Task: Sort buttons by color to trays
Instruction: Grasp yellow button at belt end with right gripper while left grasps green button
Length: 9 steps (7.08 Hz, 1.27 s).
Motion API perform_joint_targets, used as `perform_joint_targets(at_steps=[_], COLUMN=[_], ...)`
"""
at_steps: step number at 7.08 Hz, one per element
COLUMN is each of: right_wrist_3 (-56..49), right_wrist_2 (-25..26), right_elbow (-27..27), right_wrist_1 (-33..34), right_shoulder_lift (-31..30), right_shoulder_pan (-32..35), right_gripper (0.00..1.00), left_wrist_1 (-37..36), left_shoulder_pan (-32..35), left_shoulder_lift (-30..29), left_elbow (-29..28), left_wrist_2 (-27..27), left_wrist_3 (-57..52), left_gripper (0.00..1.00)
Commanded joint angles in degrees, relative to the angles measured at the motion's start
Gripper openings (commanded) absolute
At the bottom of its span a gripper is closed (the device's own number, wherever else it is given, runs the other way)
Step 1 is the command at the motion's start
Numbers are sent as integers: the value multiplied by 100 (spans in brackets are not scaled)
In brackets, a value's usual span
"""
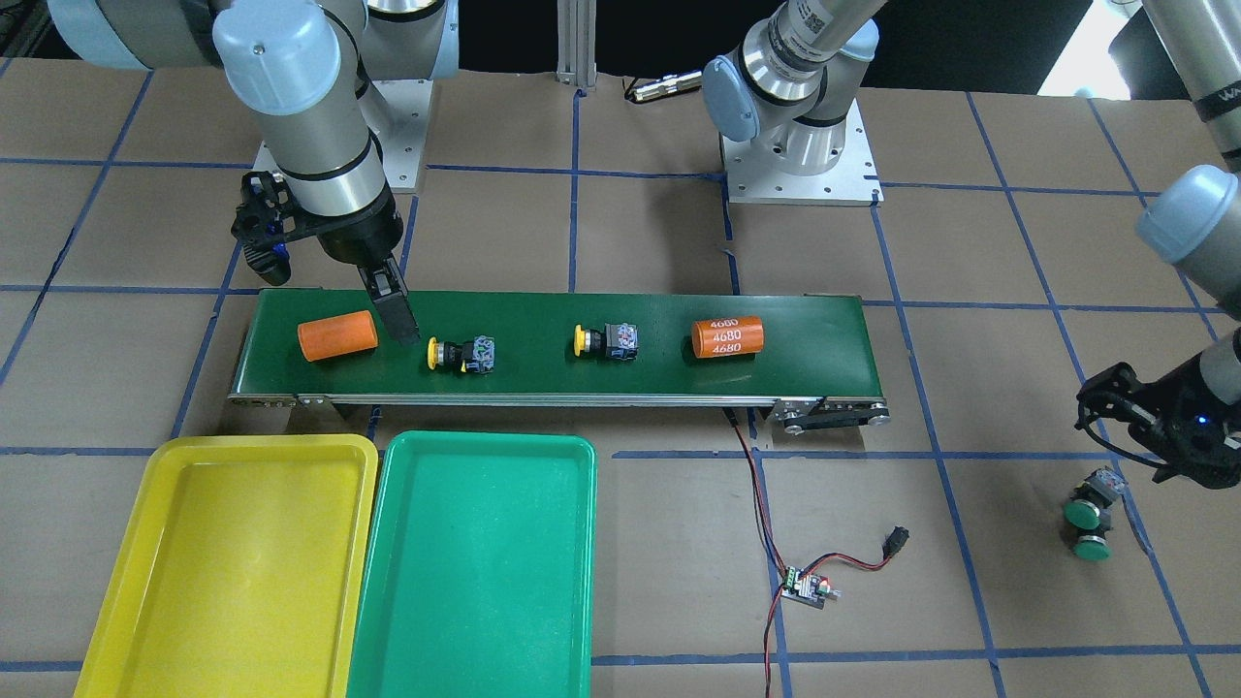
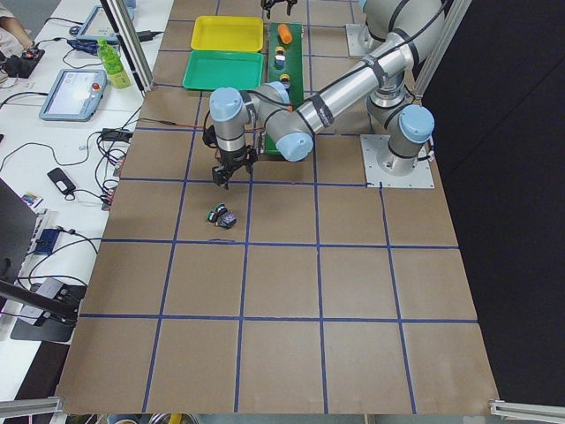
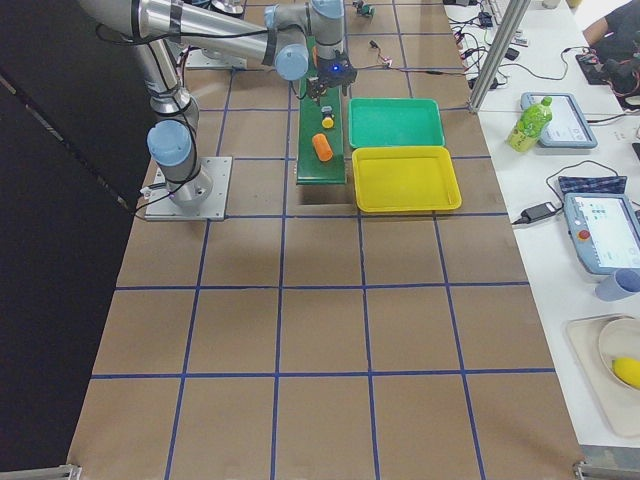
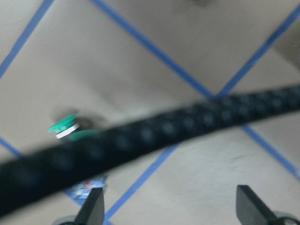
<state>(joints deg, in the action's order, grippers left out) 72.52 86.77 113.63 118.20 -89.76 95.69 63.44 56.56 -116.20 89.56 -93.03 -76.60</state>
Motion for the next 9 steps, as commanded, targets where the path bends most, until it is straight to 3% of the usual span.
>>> perform_joint_targets(at_steps=[1, 5, 6, 7, 8, 9], right_wrist_3=[78, 69, 61, 60, 43, 43], right_wrist_2=[-20, -20, -11, -11, -2, -2], right_elbow=[265, 222, 247, 248, 248, 248], right_wrist_1=[388, 397, 397, 397, 388, 397], right_shoulder_lift=[264, 722, 767, 802, 828, 907], right_shoulder_pan=[20, 20, 20, 20, 20, 3], right_gripper=[100, 100, 100, 100, 99, 86], left_wrist_1=[-523, -517, -526, -526, -534, -561], left_shoulder_pan=[-127, -127, -127, -127, -127, -119], left_shoulder_lift=[-630, -755, -755, -747, -712, -581], left_elbow=[-193, 8, 35, -69, -61, 26], left_wrist_2=[-13, 31, 13, 22, 31, 31], left_wrist_3=[49, 470, 418, 409, 427, 583], left_gripper=[100, 100, 50, 6, 0, 0])
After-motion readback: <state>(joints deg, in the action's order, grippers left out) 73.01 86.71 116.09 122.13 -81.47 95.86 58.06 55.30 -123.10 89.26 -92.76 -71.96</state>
